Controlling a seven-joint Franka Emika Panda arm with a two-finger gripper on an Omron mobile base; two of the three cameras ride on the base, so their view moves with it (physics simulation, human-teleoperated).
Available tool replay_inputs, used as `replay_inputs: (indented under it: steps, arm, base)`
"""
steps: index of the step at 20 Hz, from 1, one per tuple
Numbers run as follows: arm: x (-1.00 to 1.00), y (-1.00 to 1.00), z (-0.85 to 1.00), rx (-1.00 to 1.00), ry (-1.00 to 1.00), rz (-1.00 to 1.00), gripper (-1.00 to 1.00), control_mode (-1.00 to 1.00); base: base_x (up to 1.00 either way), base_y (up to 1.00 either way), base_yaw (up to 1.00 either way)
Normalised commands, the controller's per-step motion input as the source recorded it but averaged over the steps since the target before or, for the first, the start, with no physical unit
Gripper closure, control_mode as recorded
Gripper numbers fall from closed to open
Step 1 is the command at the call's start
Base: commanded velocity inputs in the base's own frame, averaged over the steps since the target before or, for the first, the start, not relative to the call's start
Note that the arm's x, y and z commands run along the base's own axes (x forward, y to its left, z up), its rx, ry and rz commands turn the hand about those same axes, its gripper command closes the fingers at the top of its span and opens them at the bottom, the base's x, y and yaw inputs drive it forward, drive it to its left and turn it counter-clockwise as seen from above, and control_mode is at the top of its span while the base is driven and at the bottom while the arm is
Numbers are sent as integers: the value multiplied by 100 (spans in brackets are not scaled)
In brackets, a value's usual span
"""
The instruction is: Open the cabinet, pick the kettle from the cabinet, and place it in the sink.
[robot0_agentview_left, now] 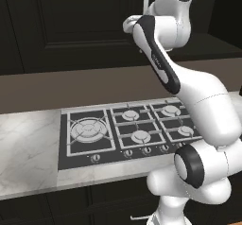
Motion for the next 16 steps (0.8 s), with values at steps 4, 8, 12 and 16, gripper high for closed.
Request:
replay_inputs:
  steps: [4, 8, 12, 16]
  arm:
    - [42, 0, -8, -2, 0, 0, -100, -100]
    - [41, 0, -7, -2, 0, 0, -100, -100]
    - [36, 2, -9, -3, 0, 0, 100, -100]
    - [30, 2, -14, -4, 0, 0, 100, -100]
  base:
    - [0, 0, 0]
    - [0, 0, 0]
    - [0, 0, 0]
    - [0, 0, 0]
